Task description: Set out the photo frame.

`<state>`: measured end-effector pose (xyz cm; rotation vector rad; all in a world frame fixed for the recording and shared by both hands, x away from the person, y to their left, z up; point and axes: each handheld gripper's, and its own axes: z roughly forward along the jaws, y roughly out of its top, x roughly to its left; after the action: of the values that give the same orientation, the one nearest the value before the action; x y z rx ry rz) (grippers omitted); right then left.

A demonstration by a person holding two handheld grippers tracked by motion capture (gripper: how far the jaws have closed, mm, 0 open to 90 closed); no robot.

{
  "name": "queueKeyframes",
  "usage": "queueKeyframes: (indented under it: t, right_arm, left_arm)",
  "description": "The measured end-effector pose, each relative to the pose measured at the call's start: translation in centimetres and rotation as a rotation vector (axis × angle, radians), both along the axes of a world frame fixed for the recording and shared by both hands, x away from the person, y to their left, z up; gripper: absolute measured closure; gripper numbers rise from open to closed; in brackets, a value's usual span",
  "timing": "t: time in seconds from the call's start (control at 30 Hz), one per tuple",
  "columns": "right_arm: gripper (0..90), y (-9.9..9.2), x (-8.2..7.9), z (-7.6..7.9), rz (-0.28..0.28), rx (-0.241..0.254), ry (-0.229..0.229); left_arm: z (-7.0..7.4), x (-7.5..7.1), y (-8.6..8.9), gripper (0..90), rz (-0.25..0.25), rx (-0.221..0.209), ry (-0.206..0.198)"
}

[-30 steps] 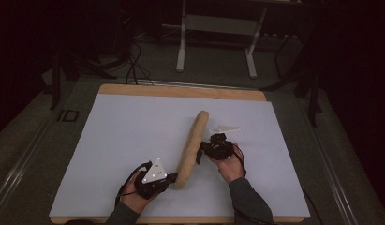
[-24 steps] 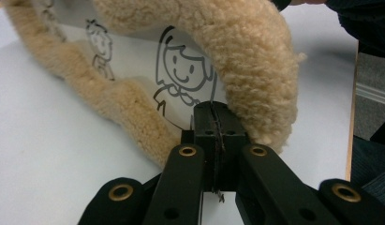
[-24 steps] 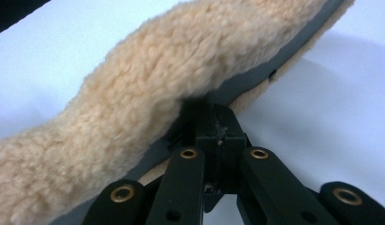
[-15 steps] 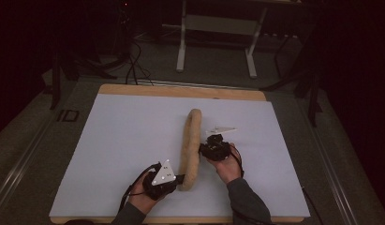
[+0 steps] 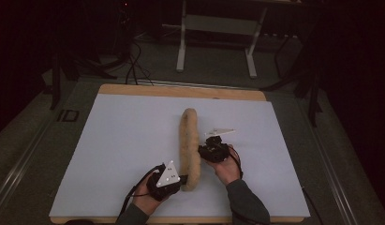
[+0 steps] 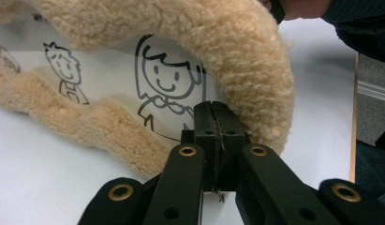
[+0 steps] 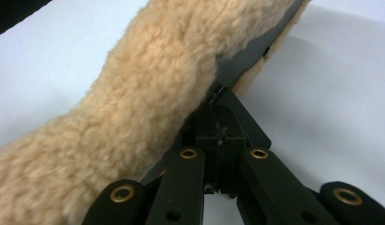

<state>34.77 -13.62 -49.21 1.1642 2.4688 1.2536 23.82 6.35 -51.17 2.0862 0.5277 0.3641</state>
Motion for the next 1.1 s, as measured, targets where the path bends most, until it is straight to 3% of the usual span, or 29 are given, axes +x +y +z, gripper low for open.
queueKeyframes:
  t: [0.4,0.7,1.0,1.1]
  right_arm:
    - [89.8,-0.1,-0.4,-0.2,0.031,0.027,0.008]
    - [89.8,0.2,-0.4,-0.4,0.084,0.027,0.025]
    - [89.8,0.1,-0.5,-0.3,0.111,0.019,0.039]
    - [89.6,-0.8,-0.7,0.2,0.132,0.046,0.046]
  left_arm:
    - [-0.2,-0.2,-0.7,90.0,0.016,0.003,-0.016]
    - [-0.5,-0.2,-1.5,90.0,0.034,-0.007,-0.021]
    - [-0.4,-0.4,-2.0,90.0,0.042,0.018,-0.052]
    - [-0.5,-0.5,-2.5,90.0,0.045,0.027,-0.066]
